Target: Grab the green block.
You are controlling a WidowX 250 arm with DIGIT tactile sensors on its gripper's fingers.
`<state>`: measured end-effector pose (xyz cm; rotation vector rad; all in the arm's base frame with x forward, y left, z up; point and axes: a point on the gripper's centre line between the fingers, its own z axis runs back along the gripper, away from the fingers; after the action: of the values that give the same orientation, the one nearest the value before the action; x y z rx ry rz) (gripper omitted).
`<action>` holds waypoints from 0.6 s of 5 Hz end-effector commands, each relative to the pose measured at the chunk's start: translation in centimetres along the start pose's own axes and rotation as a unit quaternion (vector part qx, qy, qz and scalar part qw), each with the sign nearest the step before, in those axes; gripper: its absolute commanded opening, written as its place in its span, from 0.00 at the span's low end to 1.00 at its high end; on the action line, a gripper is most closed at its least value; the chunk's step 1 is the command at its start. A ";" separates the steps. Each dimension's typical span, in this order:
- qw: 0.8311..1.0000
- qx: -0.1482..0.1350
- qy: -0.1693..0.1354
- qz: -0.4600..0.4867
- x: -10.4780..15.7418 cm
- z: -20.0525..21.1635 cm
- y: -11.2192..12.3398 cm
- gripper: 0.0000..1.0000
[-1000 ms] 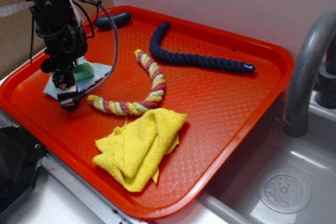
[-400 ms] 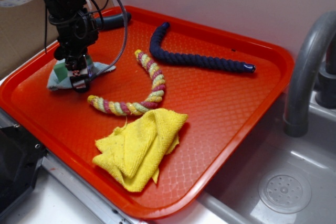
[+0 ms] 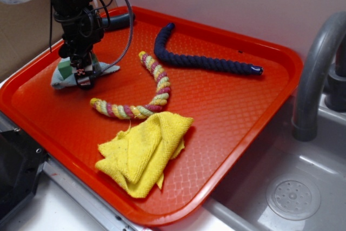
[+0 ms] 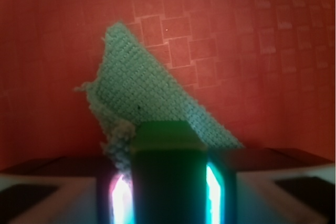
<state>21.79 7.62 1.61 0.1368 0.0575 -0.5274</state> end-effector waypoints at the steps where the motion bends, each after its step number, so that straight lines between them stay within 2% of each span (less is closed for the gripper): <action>1: 0.994 0.019 0.001 0.109 1.3 9.1 -2.7 0.00; 2: 0.992 0.003 -0.005 0.130 0.9 14.6 -5.9 0.00; 3: 0.988 -0.018 0.016 0.154 1.1 18.5 -8.2 0.00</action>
<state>18.25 -2.34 17.59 0.1157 0.1214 -0.2103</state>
